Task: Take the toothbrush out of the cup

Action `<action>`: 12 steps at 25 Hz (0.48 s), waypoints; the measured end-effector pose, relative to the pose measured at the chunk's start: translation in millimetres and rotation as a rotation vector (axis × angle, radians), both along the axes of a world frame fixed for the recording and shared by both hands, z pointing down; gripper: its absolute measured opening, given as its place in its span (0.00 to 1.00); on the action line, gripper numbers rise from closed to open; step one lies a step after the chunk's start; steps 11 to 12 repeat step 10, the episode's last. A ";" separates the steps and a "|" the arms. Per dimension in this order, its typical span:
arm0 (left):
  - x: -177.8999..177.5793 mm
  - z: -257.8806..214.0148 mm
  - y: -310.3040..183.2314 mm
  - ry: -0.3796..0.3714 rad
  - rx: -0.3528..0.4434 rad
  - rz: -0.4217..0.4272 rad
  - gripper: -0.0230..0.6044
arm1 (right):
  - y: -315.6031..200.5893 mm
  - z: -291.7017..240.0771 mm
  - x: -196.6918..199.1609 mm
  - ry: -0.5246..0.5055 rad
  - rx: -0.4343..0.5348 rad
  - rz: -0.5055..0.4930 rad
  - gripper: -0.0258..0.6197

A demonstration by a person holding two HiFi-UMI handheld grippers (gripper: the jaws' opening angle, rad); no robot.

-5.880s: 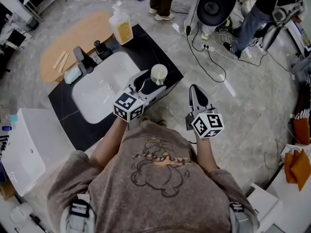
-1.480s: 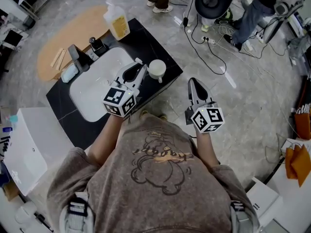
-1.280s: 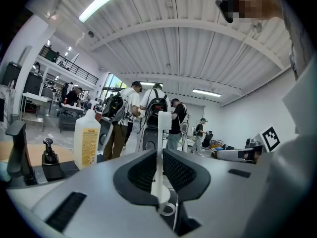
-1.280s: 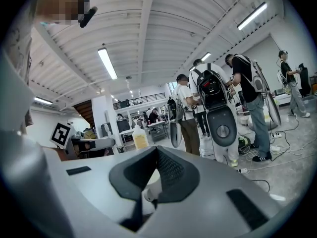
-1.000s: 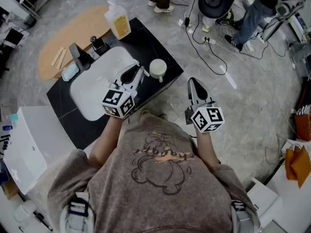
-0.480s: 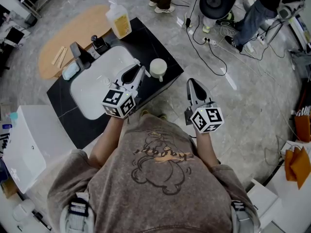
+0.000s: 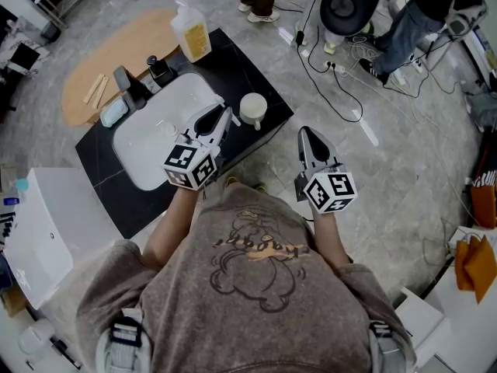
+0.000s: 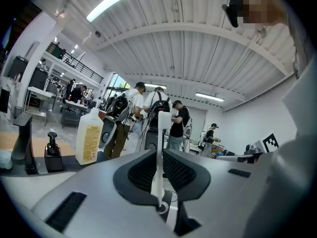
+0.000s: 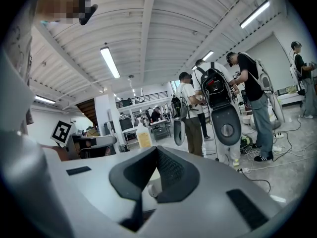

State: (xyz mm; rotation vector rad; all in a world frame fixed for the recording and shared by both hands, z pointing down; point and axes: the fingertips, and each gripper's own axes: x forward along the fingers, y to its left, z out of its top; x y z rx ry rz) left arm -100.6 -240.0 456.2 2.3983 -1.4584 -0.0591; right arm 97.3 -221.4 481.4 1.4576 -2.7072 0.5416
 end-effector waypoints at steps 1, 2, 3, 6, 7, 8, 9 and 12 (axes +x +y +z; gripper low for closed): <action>0.0 -0.6 1.0 0.003 -0.003 -0.002 0.13 | 0.5 0.2 -0.5 0.000 0.000 -0.001 0.04; 0.0 -0.5 1.6 0.005 -0.002 -0.002 0.13 | 1.0 0.3 -0.9 0.000 0.000 -0.002 0.04; 0.1 -0.2 2.0 0.005 0.002 0.000 0.13 | 1.4 0.1 -1.3 0.000 0.000 -0.003 0.04; 0.6 0.6 2.9 0.004 0.014 0.006 0.13 | 2.6 -0.6 -1.9 0.000 0.003 -0.007 0.04; 0.6 1.2 3.3 0.003 0.016 0.007 0.13 | 3.1 -0.5 -2.1 0.000 0.003 -0.008 0.04; 0.4 2.1 3.9 0.002 0.017 0.006 0.13 | 3.6 -0.1 -2.3 0.000 0.002 -0.009 0.04; 0.1 2.9 4.4 0.001 0.017 0.005 0.13 | 4.0 0.5 -2.4 -0.001 0.002 -0.010 0.04; -0.2 3.8 4.9 0.000 0.017 0.004 0.13 | 4.5 1.0 -2.6 -0.001 0.001 -0.011 0.04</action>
